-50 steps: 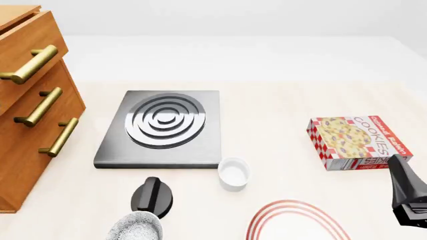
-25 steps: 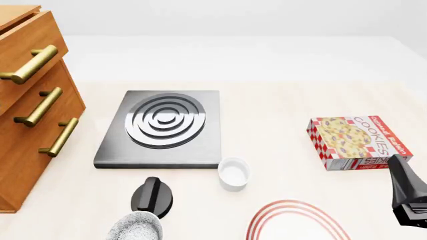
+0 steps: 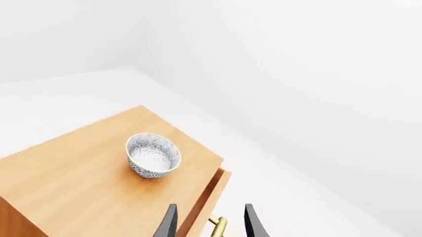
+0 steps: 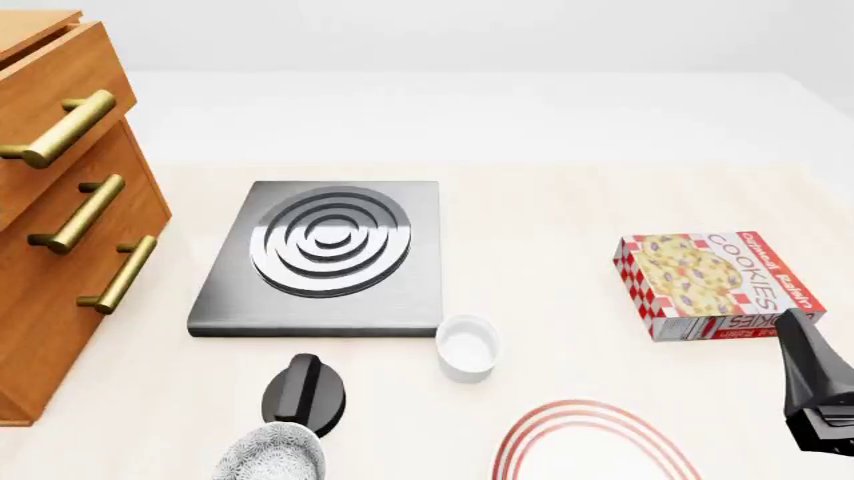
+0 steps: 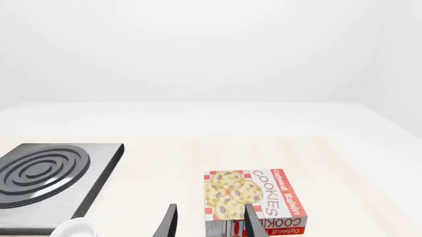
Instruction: Pick the akita bowl on the wooden cabinet and place it on the plate.
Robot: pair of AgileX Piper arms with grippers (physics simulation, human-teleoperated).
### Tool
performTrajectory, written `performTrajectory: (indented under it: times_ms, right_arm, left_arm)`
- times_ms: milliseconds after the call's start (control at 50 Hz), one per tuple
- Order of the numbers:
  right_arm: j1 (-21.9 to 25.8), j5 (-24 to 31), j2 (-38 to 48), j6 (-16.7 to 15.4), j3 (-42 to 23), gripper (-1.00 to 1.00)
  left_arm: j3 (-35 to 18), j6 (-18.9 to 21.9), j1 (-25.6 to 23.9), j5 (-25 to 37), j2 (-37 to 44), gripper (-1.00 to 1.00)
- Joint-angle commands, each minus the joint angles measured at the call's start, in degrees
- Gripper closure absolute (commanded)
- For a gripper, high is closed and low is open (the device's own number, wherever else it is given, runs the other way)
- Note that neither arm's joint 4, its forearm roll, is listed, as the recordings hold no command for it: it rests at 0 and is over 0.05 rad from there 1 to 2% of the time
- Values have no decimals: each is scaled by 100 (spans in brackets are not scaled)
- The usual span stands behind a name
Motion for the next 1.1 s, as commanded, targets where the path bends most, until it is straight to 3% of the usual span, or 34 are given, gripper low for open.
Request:
performTrajectory:
  times_ms: [20,1100]
  right_arm:
    - [0,0,0,0,0,-100]
    - [0,0,0,0,0,-100]
  left_arm:
    - [-31,-278,244,-63,362,-100]
    - [-855,-606,1075,-73,1657,-100]
